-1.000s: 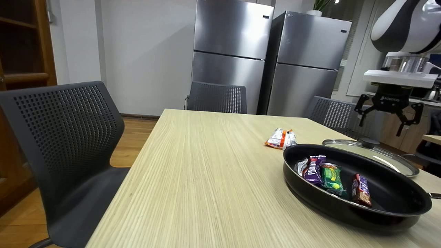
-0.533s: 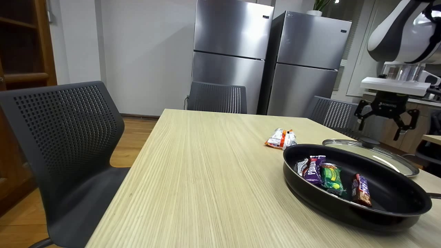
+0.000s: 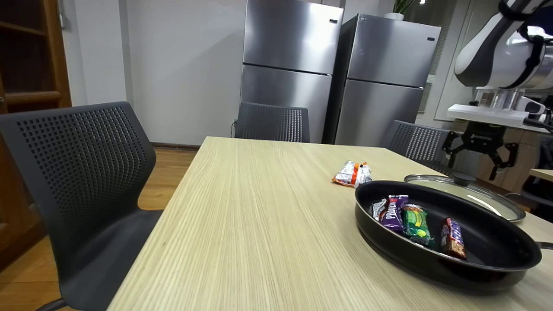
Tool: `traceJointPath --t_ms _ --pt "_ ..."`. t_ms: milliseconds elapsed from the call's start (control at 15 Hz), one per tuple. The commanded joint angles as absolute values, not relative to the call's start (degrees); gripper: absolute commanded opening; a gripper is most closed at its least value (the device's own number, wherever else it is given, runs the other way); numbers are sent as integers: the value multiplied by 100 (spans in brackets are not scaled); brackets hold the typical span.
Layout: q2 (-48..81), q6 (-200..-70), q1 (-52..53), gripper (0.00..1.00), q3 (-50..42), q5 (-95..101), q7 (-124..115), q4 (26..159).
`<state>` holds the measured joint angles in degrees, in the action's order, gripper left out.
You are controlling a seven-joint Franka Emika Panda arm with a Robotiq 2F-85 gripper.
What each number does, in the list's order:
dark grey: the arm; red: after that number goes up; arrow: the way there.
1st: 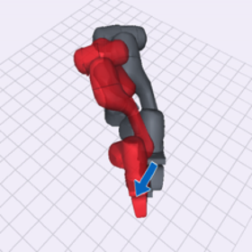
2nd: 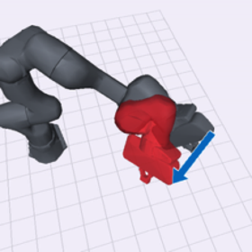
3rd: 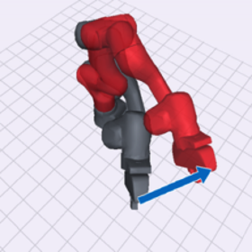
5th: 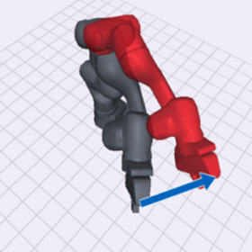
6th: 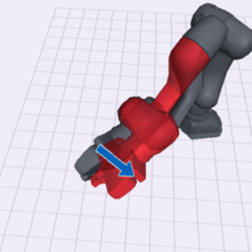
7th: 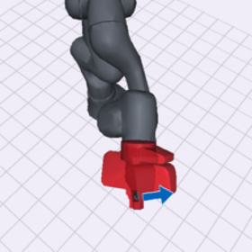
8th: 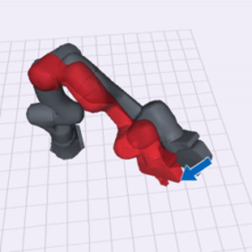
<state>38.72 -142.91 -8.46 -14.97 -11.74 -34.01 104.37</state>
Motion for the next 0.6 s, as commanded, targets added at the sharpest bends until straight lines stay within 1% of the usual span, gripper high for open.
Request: traceJointPath --t_ms 0,533 --pt "4158 -13921 -903 100 -1493 -1248 -3589 9939" --pt "4555 -13576 -949 100 -1481 -1240 -3855 9345"
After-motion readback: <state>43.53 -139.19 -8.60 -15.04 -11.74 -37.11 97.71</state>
